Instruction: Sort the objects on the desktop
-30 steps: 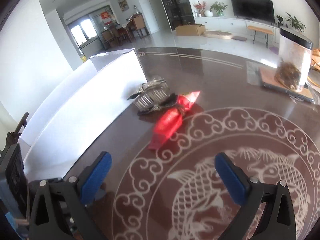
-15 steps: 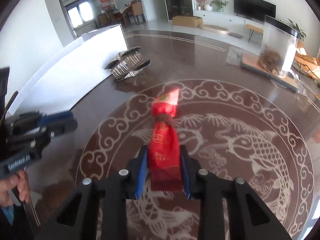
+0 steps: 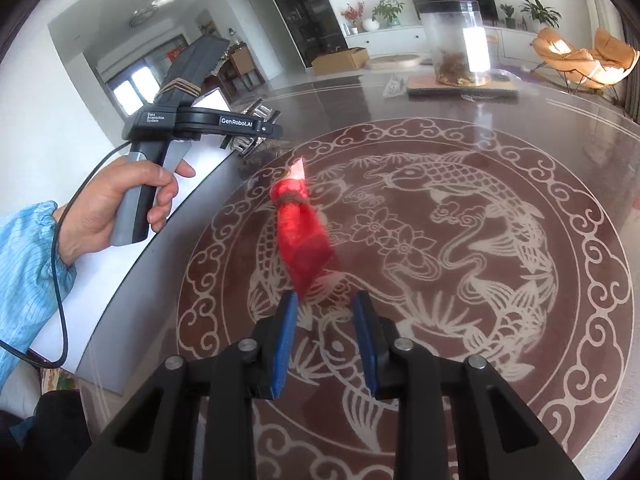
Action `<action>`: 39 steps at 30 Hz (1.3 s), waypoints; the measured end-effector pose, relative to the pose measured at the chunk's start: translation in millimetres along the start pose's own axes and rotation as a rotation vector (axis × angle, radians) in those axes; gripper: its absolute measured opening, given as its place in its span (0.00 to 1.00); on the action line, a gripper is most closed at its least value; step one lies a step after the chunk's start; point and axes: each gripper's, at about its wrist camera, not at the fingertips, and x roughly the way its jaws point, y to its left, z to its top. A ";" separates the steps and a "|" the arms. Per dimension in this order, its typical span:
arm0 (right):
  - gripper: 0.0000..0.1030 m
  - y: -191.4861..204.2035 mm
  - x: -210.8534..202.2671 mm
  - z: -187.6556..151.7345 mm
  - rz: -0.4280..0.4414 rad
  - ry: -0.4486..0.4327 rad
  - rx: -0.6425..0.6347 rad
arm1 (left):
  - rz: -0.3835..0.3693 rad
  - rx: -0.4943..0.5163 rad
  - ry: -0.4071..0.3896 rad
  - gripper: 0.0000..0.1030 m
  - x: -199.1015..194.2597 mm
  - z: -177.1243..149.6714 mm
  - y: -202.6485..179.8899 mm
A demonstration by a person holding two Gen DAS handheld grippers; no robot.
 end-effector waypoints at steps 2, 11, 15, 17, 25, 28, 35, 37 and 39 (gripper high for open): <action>0.27 -0.9 -0.1 0.8 0.000 0.000 0.001 | 0.042 0.058 -0.024 0.54 2.7 1.0 -11.8; 0.27 2.2 2.8 1.5 -0.028 0.001 -0.023 | -0.066 -0.173 -0.052 0.03 -15.5 -33.3 16.3; 0.27 1.1 3.6 1.6 -0.025 0.001 -0.021 | -0.092 -0.183 -0.075 0.03 -59.7 -90.0 5.4; 0.27 1.2 3.6 1.7 -0.027 0.001 -0.022 | -0.112 -0.204 -0.077 0.03 -85.2 -125.2 0.0; 0.84 24.1 2.2 5.7 -0.074 -0.022 -0.106 | -0.049 -0.152 -0.068 0.07 -119.8 -181.2 -21.8; 0.85 33.3 -5.2 10.7 -0.068 -0.081 -0.106 | 0.000 -0.082 -0.094 0.23 -112.9 -145.0 -27.5; 0.85 33.6 -4.0 -0.7 -0.037 -0.086 -0.082 | 0.222 0.016 -0.168 0.62 -69.1 -13.6 -19.8; 0.85 31.7 -3.9 -0.4 -0.037 -0.088 -0.068 | 0.271 0.002 -0.150 0.62 -48.1 11.1 -11.3; 0.85 30.5 -2.8 0.0 -0.025 -0.081 -0.063 | 0.312 -0.049 -0.131 0.62 -30.4 26.4 1.9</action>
